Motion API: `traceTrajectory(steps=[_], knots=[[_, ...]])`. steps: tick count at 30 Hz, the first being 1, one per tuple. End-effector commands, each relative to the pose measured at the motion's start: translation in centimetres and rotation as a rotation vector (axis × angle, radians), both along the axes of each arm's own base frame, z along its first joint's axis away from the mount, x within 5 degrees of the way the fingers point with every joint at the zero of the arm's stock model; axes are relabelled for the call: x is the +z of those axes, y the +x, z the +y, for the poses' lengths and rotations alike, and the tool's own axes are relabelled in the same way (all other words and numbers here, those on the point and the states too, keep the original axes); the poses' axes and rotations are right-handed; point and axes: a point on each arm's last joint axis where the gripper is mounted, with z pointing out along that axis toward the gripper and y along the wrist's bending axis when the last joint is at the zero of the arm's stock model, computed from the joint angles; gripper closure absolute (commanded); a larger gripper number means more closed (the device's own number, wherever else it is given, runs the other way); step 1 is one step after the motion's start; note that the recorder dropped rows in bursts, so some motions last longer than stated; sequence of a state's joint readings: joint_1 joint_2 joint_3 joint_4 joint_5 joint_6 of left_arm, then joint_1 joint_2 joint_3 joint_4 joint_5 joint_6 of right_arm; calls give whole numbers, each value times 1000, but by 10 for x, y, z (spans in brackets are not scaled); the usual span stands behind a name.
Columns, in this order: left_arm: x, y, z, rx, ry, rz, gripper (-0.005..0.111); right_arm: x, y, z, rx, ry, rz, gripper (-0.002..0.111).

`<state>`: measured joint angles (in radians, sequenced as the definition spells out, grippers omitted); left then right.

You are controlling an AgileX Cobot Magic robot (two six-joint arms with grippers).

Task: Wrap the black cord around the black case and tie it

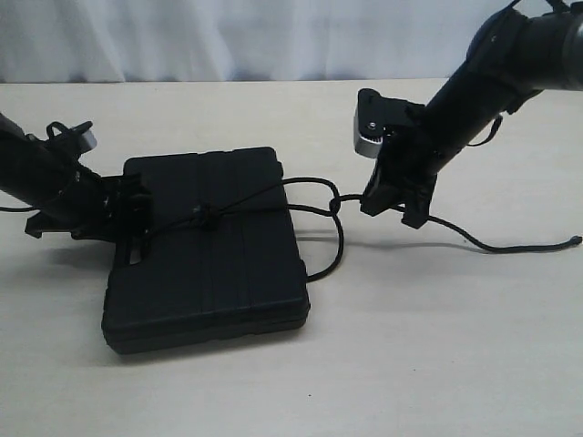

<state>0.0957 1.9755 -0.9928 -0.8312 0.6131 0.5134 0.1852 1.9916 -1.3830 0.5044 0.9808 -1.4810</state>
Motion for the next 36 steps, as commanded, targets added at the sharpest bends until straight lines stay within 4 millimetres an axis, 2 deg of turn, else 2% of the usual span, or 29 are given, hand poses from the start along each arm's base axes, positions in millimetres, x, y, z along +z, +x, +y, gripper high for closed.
traceTrajectory(steps=[1, 6, 10, 16, 21, 23, 31, 35, 36], knots=[[8, -1, -2, -85, -30, 17, 107, 19, -3, -14, -53, -28, -20, 104], [44, 9, -1, -107, -41, -76, 107, 40, 0, -51, -220, -12, -36, 104], [64, 14, -1, -116, -40, -133, 107, 53, -1, -96, -403, 9, -27, 104], [67, 15, -1, -107, -43, -137, 107, 54, -11, -150, -628, 35, 79, 104], [66, 17, 1, -97, -16, -151, 107, 39, -20, -182, -845, 45, 119, 104], [65, 17, 2, -94, -9, -152, 107, 33, -23, -190, -911, 48, 123, 104], [45, 20, 3, -89, -13, -103, 107, 14, -22, -192, -1067, 81, 157, 104], [32, 22, 4, -81, -10, -76, 107, 6, -16, -198, -1248, 83, 162, 104], [28, 23, 5, -74, 2, -78, 107, 2, -15, -203, -1341, 67, 171, 104]])
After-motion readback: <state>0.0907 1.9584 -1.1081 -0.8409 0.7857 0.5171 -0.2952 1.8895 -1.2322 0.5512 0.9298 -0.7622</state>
